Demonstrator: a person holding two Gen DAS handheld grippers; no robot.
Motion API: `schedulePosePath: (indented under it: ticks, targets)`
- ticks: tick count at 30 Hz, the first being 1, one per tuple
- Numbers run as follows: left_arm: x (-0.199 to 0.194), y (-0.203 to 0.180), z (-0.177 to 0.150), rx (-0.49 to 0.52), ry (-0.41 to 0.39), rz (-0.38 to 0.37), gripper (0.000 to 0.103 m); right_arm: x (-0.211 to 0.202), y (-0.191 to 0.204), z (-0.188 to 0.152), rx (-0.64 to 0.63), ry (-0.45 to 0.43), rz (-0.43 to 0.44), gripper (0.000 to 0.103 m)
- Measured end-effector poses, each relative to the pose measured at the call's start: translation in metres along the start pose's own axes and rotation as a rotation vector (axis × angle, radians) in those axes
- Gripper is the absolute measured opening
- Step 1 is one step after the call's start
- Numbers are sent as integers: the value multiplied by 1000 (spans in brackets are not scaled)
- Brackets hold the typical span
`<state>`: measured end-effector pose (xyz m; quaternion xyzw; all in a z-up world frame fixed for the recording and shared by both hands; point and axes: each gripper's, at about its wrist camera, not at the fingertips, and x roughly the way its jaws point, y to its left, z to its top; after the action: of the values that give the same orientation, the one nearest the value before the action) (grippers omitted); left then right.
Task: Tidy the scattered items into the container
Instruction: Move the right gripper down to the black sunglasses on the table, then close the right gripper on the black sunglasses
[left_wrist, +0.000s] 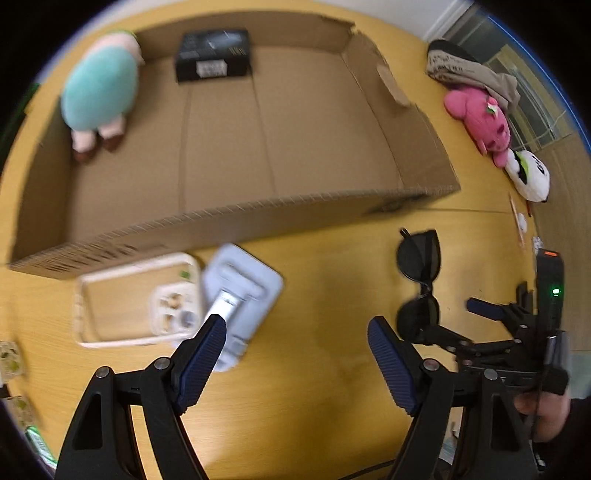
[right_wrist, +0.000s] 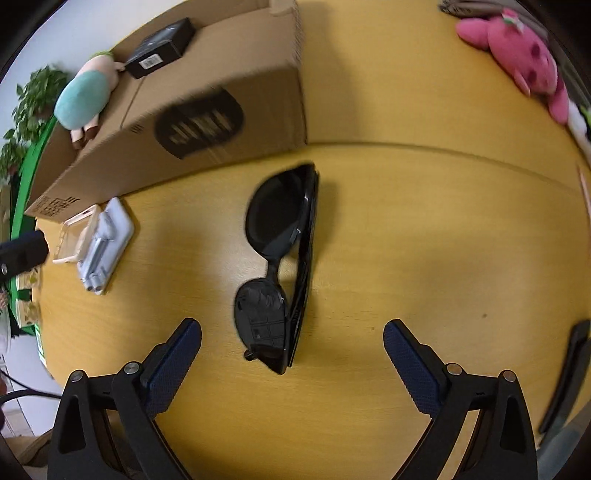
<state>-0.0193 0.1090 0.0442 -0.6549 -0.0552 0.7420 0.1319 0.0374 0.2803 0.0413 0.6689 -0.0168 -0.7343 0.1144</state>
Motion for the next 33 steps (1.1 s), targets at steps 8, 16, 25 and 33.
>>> schedulePosePath:
  ticks: [8,16,25,33]
  targets:
    - [17,-9,1,3,34,-31,78,22,4,8,-9,-2,31,84]
    - [22,-11,2,0,52,-45,78,20,18,28,-89,-56,-29,53]
    - [19,-16,4,-1,38,-64,78,16,11,20,-70,-26,22,37]
    - [10,-16,12,-32,13,-173,78,-40,45,18,-119,-94,117,36]
